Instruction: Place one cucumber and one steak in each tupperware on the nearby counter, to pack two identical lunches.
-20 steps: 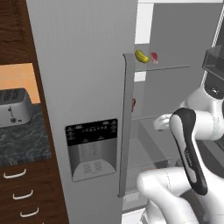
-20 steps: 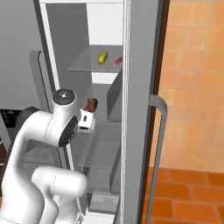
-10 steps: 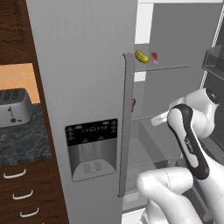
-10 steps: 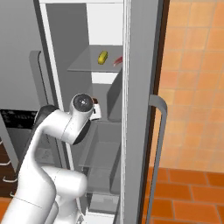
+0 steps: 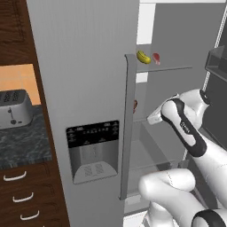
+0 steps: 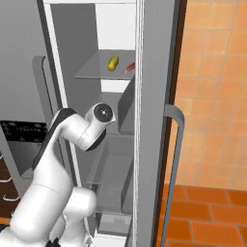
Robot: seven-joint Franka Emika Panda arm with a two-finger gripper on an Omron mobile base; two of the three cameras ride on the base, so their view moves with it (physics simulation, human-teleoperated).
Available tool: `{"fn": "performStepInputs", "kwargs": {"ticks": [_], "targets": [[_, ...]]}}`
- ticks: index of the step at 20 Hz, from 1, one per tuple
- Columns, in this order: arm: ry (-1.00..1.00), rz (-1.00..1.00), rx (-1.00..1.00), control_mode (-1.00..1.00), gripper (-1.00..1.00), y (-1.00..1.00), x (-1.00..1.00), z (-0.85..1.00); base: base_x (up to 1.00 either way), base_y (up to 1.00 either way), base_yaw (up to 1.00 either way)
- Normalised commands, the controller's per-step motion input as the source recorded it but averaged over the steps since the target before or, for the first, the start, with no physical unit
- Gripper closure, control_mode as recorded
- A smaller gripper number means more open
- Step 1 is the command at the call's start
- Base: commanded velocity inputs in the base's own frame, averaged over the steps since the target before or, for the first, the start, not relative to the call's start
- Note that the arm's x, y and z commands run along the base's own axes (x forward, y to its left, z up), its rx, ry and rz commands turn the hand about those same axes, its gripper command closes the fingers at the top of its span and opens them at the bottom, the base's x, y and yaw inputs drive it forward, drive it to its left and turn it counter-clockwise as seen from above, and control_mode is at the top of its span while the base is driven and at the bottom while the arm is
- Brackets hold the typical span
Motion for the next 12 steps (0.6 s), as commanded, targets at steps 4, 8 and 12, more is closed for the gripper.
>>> {"fn": "performStepInputs", "kwargs": {"ticks": [4,8,12], "targets": [[-0.2,0.16,0.0,-1.0,-1.0,0.0,0.54,0.0,0.0,0.0,0.0],[-0.19,0.09,0.0,-1.0,-1.0,0.0,0.33,0.0,0.0,0.0,0.0],[-0.11,0.02,0.0,-1.0,-1.0,0.01,0.38,0.0,0.0,0.0,0.0]]}}
